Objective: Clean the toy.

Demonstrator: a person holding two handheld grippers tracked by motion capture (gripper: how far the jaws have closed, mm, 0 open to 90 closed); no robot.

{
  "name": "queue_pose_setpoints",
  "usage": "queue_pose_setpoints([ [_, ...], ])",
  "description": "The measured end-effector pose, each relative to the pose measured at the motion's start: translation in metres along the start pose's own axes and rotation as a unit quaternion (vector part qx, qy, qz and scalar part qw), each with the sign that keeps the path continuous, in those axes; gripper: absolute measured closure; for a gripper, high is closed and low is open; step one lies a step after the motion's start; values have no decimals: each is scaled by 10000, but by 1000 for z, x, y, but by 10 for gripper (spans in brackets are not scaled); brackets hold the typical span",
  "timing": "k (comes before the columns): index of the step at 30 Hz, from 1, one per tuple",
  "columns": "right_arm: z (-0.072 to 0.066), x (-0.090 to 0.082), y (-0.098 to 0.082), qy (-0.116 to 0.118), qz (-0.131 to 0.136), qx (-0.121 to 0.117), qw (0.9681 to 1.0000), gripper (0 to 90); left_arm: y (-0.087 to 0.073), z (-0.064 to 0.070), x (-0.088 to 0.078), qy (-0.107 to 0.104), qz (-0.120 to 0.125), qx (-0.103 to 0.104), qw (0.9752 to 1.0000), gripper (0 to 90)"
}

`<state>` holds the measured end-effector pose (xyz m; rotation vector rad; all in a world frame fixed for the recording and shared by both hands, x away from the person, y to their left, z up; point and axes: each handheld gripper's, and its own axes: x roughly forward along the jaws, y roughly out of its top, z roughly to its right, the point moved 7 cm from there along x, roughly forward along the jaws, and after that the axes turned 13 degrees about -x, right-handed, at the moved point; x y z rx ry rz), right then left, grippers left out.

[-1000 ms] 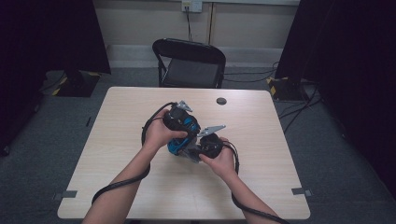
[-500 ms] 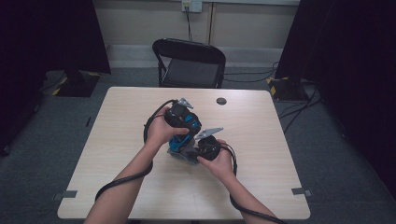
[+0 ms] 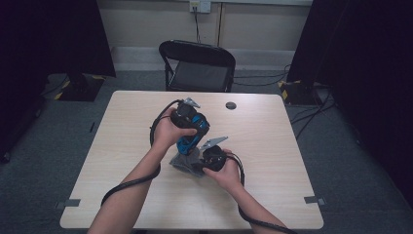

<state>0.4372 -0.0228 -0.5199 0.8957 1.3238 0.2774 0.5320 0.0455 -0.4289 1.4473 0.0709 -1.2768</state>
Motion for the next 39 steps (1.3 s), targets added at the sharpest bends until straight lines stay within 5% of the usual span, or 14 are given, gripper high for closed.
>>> queue_pose_setpoints([
  [13, 10, -7, -11, -119, -115, 16, 9999, 758, 2, -22, -24, 239, 96, -94, 9996, 255],
  [24, 43, -36, -14, -490, 152, 335, 9981, 757, -29, -51, -36, 453, -132, -243, 9986, 255],
  [39, 72, -71, -36, -964, 198, 618, 9932, 754, -71, -72, -34, 608, -524, -352, 9962, 255],
])
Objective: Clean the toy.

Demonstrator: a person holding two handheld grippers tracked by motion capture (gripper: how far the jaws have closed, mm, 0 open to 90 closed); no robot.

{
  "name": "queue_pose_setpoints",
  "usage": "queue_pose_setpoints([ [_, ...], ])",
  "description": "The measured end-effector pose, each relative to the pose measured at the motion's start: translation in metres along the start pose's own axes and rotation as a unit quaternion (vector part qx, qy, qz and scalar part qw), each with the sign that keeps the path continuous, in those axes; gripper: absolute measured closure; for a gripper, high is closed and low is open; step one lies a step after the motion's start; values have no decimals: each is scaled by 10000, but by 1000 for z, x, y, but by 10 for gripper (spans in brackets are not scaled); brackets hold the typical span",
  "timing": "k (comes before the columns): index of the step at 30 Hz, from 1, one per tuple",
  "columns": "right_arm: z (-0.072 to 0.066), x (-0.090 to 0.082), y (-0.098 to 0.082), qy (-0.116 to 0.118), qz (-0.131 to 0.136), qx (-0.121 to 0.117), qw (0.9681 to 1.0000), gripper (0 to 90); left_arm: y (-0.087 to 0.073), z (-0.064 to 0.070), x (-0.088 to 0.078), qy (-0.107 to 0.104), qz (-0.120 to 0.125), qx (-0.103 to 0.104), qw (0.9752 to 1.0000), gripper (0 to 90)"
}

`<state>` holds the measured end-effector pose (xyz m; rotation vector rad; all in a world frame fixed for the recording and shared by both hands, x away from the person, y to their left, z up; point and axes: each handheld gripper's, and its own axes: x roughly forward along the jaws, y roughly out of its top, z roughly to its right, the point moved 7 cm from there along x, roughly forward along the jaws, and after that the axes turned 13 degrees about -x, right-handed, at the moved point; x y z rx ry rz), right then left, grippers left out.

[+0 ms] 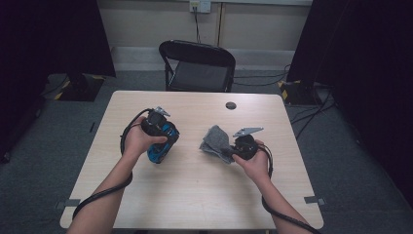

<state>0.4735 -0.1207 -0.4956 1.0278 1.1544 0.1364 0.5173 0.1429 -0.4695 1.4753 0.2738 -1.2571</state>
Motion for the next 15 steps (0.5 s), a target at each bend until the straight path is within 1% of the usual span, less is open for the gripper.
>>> queue_pose_setpoints([
  [5, 13, -7, -9, -189, 35, 107, 9998, 752, -11, -6, 6, 52, -178, 28, 9998, 255],
  [8, 20, -11, -18, -297, 53, 260, 9992, 752, -18, -8, 11, 30, -304, -5, 9995, 255],
  [9, 21, -11, -20, -307, 30, 292, 9991, 751, -20, -9, 13, 69, -365, -13, 9993, 255],
  [10, 23, -11, -24, -361, 15, 321, 9988, 751, -21, -10, 14, 77, -386, -38, 9992, 255],
  [11, 24, -12, -26, -368, -1, 363, 9987, 751, -21, -10, 15, 54, -415, -55, 9991, 255],
  [14, 31, -14, -33, -454, 1, 441, 9980, 750, -20, -12, 17, 67, -478, -52, 9988, 255],
  [15, 33, -14, -34, -470, 25, 469, 9978, 748, -21, -11, 19, 75, -491, -96, 9987, 254],
])
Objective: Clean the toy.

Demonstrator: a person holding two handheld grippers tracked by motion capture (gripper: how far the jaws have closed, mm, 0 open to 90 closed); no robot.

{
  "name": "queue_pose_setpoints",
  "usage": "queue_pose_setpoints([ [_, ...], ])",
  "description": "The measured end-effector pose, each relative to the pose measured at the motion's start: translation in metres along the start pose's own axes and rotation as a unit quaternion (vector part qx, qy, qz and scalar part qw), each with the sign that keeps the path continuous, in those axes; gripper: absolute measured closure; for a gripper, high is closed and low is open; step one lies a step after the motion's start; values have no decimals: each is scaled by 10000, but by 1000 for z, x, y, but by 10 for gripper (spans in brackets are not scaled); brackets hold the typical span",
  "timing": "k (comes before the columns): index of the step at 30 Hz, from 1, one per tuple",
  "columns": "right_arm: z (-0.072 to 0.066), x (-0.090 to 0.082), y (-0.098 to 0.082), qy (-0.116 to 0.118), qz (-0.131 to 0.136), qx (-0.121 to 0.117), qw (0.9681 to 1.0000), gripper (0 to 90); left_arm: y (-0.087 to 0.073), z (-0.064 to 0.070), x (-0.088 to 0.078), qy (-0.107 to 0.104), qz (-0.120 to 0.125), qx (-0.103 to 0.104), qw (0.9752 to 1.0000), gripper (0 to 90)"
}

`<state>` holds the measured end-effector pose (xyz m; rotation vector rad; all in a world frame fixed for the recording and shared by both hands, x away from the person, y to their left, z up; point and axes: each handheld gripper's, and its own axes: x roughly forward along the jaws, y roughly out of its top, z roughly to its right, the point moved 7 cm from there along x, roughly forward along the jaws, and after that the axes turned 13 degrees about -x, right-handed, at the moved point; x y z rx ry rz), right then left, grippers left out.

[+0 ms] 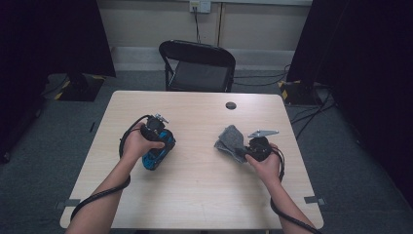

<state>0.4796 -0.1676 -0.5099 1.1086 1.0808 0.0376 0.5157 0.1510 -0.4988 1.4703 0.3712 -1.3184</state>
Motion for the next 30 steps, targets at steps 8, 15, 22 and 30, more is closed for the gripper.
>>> queue_pose_setpoints([
  [8, 9, -2, -8, -90, 46, 83, 9999, 742, -3, 1, 14, 67, -172, 56, 9998, 254],
  [15, 16, -1, -17, -203, 54, 178, 9996, 734, -5, -1, 22, 104, -212, 20, 9997, 253],
  [22, 25, -2, -26, -311, 47, 279, 9991, 722, -10, -7, 31, 198, -253, -11, 9995, 253],
  [30, 30, 1, -30, -377, 23, 275, 9989, 697, -12, -6, 38, 204, -215, -39, 9996, 252],
])
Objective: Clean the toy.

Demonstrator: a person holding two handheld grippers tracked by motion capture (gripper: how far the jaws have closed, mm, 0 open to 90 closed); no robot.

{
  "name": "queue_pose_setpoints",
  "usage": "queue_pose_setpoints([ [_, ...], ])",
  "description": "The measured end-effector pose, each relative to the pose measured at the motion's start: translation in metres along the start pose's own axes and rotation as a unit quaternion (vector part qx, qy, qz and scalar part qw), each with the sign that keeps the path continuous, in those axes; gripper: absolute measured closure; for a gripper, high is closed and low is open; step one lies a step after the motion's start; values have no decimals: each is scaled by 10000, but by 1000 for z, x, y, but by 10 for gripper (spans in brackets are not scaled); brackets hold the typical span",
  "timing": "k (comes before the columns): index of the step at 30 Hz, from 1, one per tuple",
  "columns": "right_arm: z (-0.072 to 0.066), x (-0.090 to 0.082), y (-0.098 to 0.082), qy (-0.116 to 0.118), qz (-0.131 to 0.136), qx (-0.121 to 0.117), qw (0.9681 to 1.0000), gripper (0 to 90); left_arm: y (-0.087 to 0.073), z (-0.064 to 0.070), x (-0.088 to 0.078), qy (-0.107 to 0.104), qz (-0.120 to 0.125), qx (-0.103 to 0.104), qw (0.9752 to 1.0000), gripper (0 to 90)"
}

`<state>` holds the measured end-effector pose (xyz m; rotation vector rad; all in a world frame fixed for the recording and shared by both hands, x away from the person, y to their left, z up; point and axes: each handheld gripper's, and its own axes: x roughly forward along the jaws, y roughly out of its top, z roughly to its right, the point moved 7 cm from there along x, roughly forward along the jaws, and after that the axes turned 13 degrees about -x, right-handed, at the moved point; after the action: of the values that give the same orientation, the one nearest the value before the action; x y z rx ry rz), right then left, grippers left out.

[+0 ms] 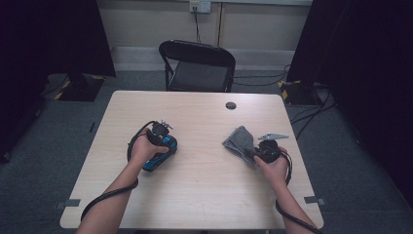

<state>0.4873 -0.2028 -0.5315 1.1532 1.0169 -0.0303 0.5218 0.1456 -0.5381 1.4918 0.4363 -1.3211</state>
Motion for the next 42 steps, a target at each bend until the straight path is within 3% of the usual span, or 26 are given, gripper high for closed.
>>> queue_pose_setpoints([
  [11, 3, 6, 4, -52, 37, -46, 10000, 660, -1, 0, 3, -13, 89, -11, 10000, 250],
  [24, 5, 4, 5, -156, 4, -93, 9998, 522, -2, -1, 2, -6, 51, 58, 10000, 248],
  [31, 7, 5, 5, -207, -30, -157, 9997, 402, -4, -2, 1, -41, 32, -10, 10000, 245],
  [42, 6, 3, 8, -95, -142, -29, 9998, 244, -1, -2, -10, -162, 151, -180, 9996, 208],
])
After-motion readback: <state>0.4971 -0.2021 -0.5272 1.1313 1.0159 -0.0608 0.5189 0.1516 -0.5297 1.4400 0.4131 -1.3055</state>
